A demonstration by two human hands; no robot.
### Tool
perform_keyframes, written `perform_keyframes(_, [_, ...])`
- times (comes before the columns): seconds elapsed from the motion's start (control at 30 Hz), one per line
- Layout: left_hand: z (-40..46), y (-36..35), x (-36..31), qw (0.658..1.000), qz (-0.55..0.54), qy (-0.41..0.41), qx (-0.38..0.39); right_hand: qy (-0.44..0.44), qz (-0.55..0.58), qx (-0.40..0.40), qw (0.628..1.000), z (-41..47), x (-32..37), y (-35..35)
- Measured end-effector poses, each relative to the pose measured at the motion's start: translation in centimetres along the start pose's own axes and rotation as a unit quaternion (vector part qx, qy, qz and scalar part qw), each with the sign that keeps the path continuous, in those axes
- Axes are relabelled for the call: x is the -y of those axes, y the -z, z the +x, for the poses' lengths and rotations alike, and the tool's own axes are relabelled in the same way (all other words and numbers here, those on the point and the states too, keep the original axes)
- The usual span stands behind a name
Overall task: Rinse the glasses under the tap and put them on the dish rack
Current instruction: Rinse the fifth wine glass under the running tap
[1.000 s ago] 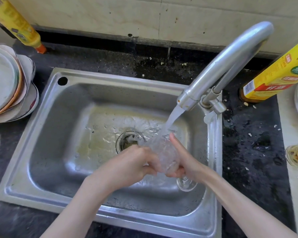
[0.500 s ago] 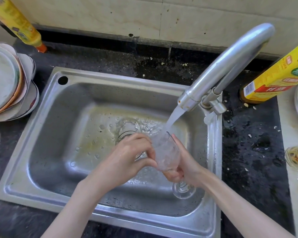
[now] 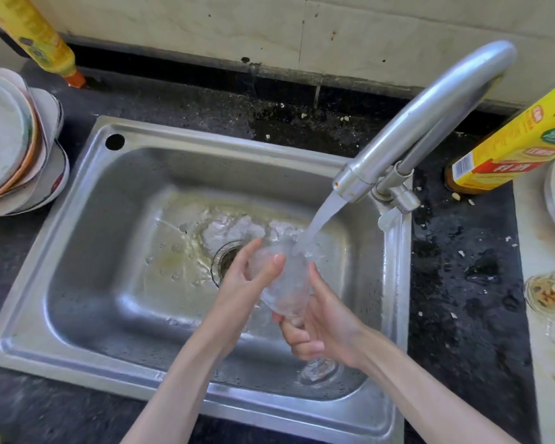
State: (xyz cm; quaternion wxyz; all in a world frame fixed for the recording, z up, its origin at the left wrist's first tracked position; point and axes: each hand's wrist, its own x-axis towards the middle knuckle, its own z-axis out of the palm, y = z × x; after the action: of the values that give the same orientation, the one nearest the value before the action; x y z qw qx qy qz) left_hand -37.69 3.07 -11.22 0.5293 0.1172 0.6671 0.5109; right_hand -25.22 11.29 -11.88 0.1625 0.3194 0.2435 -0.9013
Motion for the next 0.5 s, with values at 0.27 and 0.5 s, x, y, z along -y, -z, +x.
perform_keyframes(0.27, [0.9, -1.8, -0.1, 0.994, -0.081, 0.078, 0.003, -0.004, -0.056, -0.081, 0.995, -0.6, 0.3, -0.7])
perform_keyframes(0.5, [2.4, -2.0, -0.8, 0.974, -0.174, 0.023, 0.143, 0.055, -0.208, -0.17, 0.961, -1.6, 1.9, -1.1])
